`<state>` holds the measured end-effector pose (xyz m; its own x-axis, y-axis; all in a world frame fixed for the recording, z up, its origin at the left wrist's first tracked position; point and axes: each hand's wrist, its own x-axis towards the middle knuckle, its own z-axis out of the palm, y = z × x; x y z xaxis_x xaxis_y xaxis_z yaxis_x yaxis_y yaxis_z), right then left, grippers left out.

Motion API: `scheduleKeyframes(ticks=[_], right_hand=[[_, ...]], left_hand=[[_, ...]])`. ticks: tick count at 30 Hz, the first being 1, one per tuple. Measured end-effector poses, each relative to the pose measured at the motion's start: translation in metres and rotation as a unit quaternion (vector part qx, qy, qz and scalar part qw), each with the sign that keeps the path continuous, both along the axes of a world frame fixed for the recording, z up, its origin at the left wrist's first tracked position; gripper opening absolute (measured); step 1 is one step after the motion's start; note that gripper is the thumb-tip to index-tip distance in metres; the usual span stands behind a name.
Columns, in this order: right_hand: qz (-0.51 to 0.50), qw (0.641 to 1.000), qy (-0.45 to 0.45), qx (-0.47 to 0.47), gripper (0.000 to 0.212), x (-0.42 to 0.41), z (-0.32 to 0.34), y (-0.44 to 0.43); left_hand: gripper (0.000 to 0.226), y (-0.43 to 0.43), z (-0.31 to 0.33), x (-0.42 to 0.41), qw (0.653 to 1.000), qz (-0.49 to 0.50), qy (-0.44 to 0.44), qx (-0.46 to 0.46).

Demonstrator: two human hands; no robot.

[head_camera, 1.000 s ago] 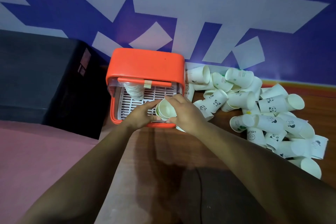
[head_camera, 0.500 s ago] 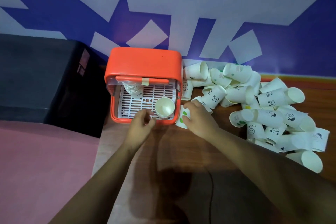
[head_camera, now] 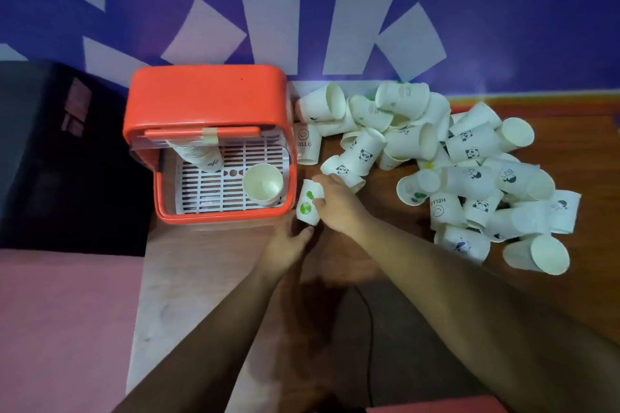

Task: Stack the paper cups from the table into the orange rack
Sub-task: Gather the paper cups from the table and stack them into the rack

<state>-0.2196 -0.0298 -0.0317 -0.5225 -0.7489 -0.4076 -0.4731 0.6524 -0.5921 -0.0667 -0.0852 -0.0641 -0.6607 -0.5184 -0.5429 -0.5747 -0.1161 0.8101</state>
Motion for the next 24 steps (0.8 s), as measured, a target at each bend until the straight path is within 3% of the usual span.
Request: scheduleKeyframes(ticks=[3,6,8,10,12,13,15,19,24], right_hand=[[-0.023,0.998,-0.043,-0.026,0.017,-0.007,0.005,0.013],[-0.014,0.983,-0.176,-0.045,0.013,-0.013,0.022,0.029],[-0.025,0.977,-0.205,-0.057,0.015,-0.022,0.033,0.036],[-0.085,0.983,-0.151,-0.064,0.011,-0.038,0.036,0.038],[-0.156,0.986,-0.044,-0.037,0.026,-0.056,0.031,0.039],[-0.188,0.982,-0.031,-0.011,0.035,-0.062,0.027,0.039],[-0.245,0.964,-0.098,0.042,0.041,-0.063,0.021,0.033],[-0.382,0.887,-0.253,0.054,0.033,-0.051,-0.003,0.009],[-0.42,0.839,-0.344,0.029,0.01,-0.047,-0.005,0.0]], left_hand=[[0.059,0.003,-0.006,-0.001,1.0,0.018,0.006,0.0],[0.058,0.008,0.0,-0.009,0.999,0.014,0.042,0.027],[0.058,0.009,0.003,-0.018,0.998,0.009,0.059,0.023],[0.056,0.008,0.005,-0.027,0.998,0.022,0.063,0.017],[0.055,0.008,0.007,-0.031,0.998,0.029,0.059,0.016],[0.056,0.008,0.006,-0.029,0.998,0.027,0.056,0.02],[0.064,0.007,0.002,-0.021,0.998,0.022,0.051,0.029],[0.074,0.001,0.0,-0.001,0.998,0.003,0.058,0.035],[0.075,-0.009,0.015,0.009,0.994,-0.013,0.098,0.049]])
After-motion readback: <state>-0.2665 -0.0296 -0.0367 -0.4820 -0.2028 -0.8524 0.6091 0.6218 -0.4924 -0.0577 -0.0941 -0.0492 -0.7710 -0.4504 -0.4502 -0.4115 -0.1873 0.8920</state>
